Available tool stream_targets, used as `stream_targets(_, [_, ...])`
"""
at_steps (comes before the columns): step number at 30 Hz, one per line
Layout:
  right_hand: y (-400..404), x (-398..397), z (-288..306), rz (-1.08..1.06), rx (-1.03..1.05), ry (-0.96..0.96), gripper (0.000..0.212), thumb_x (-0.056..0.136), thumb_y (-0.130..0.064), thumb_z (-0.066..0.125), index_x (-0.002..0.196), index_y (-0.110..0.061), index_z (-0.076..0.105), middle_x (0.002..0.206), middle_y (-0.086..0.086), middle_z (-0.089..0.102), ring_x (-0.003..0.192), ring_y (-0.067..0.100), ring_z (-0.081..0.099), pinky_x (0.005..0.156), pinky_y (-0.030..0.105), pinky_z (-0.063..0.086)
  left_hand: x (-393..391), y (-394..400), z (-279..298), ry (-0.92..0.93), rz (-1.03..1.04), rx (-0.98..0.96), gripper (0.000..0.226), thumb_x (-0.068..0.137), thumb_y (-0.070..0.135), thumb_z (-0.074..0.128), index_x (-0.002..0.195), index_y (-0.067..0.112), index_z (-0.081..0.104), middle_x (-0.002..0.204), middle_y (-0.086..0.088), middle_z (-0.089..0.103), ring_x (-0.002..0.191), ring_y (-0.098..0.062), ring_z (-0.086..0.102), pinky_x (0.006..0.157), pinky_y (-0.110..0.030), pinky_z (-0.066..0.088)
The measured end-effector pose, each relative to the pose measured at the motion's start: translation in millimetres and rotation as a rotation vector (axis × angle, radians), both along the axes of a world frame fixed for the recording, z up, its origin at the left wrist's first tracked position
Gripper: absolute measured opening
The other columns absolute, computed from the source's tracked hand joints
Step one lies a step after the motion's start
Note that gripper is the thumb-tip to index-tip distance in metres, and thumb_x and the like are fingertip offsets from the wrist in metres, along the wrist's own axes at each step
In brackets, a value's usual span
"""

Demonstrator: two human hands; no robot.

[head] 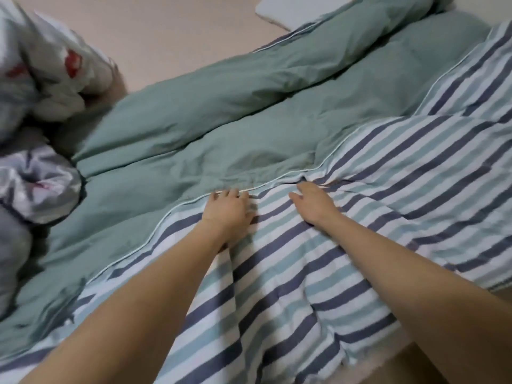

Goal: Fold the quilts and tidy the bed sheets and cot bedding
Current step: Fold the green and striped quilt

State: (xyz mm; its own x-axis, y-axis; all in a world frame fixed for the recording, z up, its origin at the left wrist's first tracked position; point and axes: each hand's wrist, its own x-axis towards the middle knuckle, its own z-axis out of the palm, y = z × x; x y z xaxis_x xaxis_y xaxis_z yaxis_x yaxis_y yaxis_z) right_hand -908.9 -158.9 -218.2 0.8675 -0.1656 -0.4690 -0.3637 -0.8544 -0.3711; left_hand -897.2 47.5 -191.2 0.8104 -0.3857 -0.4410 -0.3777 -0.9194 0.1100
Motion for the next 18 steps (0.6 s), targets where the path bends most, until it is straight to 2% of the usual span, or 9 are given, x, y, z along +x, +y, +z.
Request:
stream_targets(4, [91.4,-46.7,58.7,0.148,0.121,-0.139,0.034,0.098,-0.030,0.045,0.122,-0.007,0.056,0.124,0.011,0.057,0.111,0.028,0.054,0.090,0.033,0.040,-37.7,59.1,49.3,-0.017,0.146,-0.132,0.038,0.098,0.040,0.038,0.124,0.016,0.053,0.125,-0.008,0.055,0.116,-0.031,0.052,0.095,-0.039,0.042])
stream_targets(8, [196.2,-103.7,103.7,0.306,0.225,-0.206,0.021,0.097,-0.023,0.046,0.101,-0.009,0.061,0.103,0.008,0.064,0.095,0.026,0.058,0.079,0.034,0.044,-102.7,153.8,88.0,-0.047,0.386,-0.226,0.031,0.098,0.035,0.043,0.118,0.016,0.058,0.121,-0.008,0.057,0.109,-0.032,0.056,0.087,-0.037,0.047])
stream_targets(11, [282.9,-162.5,124.2,0.470,0.260,-0.207,0.019,0.097,-0.022,0.045,0.099,-0.010,0.060,0.102,0.008,0.063,0.093,0.026,0.057,0.078,0.035,0.045,-176.8,251.0,107.1,-0.036,0.600,-0.195,0.031,0.096,0.029,0.048,0.122,0.014,0.057,0.123,-0.012,0.059,0.111,-0.032,0.056,0.088,-0.037,0.046])
stream_targets(14, [354.1,-224.5,129.0,0.601,0.285,-0.187,0.019,0.096,-0.020,0.045,0.100,-0.008,0.060,0.103,0.009,0.062,0.095,0.027,0.057,0.079,0.037,0.045,-260.9,342.7,113.0,-0.030,0.846,-0.211,0.028,0.094,0.025,0.049,0.117,0.012,0.060,0.116,-0.014,0.062,0.107,-0.032,0.057,0.085,-0.037,0.047])
stream_targets(16, [399.0,-270.8,127.4,0.685,0.276,-0.178,0.018,0.095,-0.020,0.047,0.100,-0.008,0.059,0.101,0.010,0.060,0.096,0.029,0.056,0.080,0.039,0.045,-326.4,399.6,111.2,-0.035,0.991,-0.268,0.026,0.094,0.021,0.048,0.111,0.007,0.062,0.112,-0.017,0.063,0.102,-0.033,0.058,0.085,-0.039,0.049])
stream_targets(18, [434.0,-312.5,119.0,0.738,0.248,-0.207,0.021,0.095,-0.023,0.049,0.108,-0.009,0.059,0.108,0.009,0.058,0.102,0.028,0.053,0.085,0.039,0.045,-388.7,444.0,102.8,-0.101,1.161,-0.319,0.028,0.093,0.017,0.048,0.115,0.004,0.060,0.119,-0.018,0.059,0.104,-0.035,0.056,0.087,-0.039,0.048])
